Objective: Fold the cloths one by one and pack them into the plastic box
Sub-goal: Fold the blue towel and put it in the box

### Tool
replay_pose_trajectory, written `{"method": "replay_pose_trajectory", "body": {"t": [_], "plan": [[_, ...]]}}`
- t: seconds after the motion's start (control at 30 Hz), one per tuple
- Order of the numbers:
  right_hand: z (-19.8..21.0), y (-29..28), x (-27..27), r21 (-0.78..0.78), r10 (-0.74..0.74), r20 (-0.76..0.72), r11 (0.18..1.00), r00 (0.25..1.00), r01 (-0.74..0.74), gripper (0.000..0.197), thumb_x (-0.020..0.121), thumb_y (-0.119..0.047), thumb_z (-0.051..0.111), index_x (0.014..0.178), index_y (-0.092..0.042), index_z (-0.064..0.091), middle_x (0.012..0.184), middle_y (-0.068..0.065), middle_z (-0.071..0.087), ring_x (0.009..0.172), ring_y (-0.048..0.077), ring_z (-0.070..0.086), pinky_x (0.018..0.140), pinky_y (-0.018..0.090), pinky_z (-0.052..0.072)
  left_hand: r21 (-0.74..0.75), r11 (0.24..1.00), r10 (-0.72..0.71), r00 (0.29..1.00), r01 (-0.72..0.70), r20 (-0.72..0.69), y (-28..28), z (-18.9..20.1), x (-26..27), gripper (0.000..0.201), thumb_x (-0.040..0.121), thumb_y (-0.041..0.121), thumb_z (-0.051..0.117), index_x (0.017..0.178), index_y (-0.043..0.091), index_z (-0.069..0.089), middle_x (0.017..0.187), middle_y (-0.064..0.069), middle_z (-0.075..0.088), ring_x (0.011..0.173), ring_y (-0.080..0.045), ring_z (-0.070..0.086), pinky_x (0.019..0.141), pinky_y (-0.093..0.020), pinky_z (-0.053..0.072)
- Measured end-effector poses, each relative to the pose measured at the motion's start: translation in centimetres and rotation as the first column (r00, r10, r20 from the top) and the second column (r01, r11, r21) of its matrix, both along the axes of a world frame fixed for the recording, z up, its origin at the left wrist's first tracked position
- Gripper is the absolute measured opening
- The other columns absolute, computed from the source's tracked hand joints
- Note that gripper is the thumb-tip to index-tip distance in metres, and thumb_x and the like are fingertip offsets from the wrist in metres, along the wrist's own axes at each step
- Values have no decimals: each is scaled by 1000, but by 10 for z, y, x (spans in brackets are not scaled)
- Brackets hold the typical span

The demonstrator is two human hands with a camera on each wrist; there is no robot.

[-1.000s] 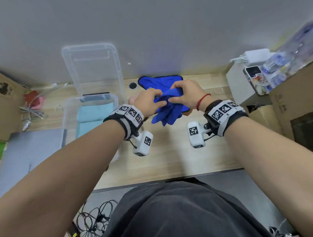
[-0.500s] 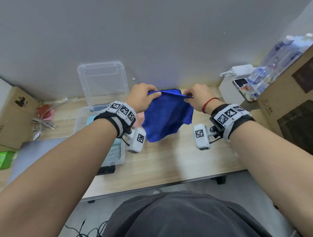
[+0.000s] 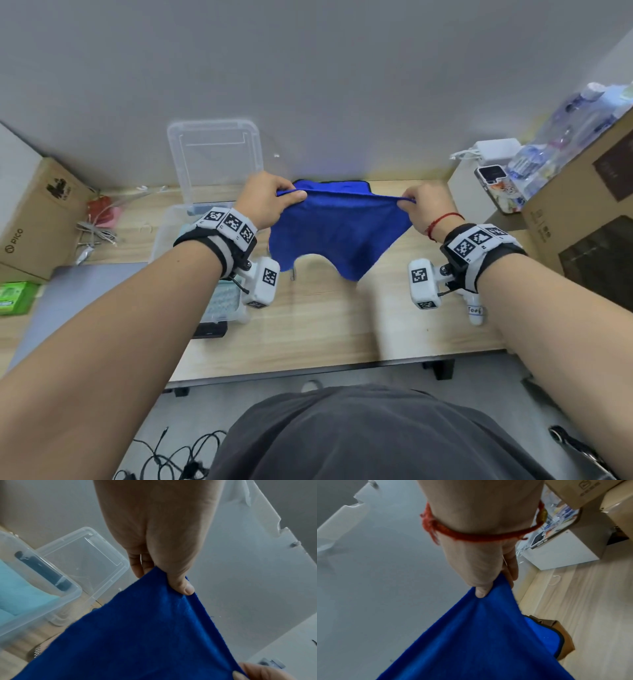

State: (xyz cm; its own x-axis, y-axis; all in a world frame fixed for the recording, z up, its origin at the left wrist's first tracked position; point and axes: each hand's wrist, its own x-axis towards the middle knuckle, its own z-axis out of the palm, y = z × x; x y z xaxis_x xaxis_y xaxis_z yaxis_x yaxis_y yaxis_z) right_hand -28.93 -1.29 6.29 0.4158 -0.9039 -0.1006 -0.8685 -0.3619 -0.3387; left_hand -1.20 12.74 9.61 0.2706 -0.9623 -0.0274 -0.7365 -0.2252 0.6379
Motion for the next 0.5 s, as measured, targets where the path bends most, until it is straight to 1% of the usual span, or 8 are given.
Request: {"method": "replay_pose_trajectory", "body": {"t": [0.1,0.17,0.23,0.27,0.33,0.37,0.43,0.5], "plan": [[-5,-4,-3,8,-64,129,998,990,64,27,95,-29,55,73,-14,57,66,7,53,72,30,52,63,30,32,27,1000,9,1000,-9,3,1,-7,5,26,91,32,65,82,9,74,66,-10,61,62,-17,47,52,-12,34],[-3,-6,-4,14,-115,222,993,968,115,26,95,-31,56,80,-11,61,72,8,55,73,27,48,64,29,31,39,999,22,1000,-22,1,1,-7,8,23,91,29,65,83,10,74,61,-1,57,60,-15,46,52,-10,35],[-2,-12,-5,7,-148,284,988,947,153,28,95,-29,56,86,-3,63,76,10,56,74,26,48,65,28,32,41,998,52,999,-52,6,-3,-9,12,20,92,28,64,90,13,76,62,8,57,58,-7,48,53,-9,35],[-3,-16,-5,6,-155,317,987,936,162,27,95,-27,56,89,-2,64,78,9,57,75,25,49,66,27,32,46,997,67,998,-68,16,-6,-10,15,19,92,29,64,94,14,76,66,7,58,61,-7,49,54,-11,34],[-5,-24,-6,23,-165,399,985,902,170,22,95,-24,57,94,-4,67,80,5,59,76,20,51,65,24,34,62,993,97,995,-99,34,-12,-13,20,22,93,30,62,98,14,75,74,2,60,71,-13,52,63,-17,33],[-6,-29,-7,44,-175,439,984,881,174,20,95,-25,57,93,-8,68,79,3,60,74,18,52,64,23,36,69,991,111,993,-113,32,-16,-15,22,23,94,31,61,98,13,74,76,0,59,74,-16,51,66,-20,34],[-8,-37,-8,97,-206,519,978,830,183,18,94,-30,57,86,-17,66,71,-3,58,65,9,52,64,21,41,58,989,136,991,-135,-1,-25,-17,24,26,94,33,59,90,11,72,73,-3,56,70,-18,48,61,-25,33],[-6,-43,-9,148,-243,620,970,746,193,23,95,-31,57,77,-17,62,64,-8,52,56,-2,45,64,21,40,20,982,190,974,-189,-126,-35,-21,26,34,94,37,59,79,7,66,66,-1,49,64,-16,41,56,-25,34]]}}
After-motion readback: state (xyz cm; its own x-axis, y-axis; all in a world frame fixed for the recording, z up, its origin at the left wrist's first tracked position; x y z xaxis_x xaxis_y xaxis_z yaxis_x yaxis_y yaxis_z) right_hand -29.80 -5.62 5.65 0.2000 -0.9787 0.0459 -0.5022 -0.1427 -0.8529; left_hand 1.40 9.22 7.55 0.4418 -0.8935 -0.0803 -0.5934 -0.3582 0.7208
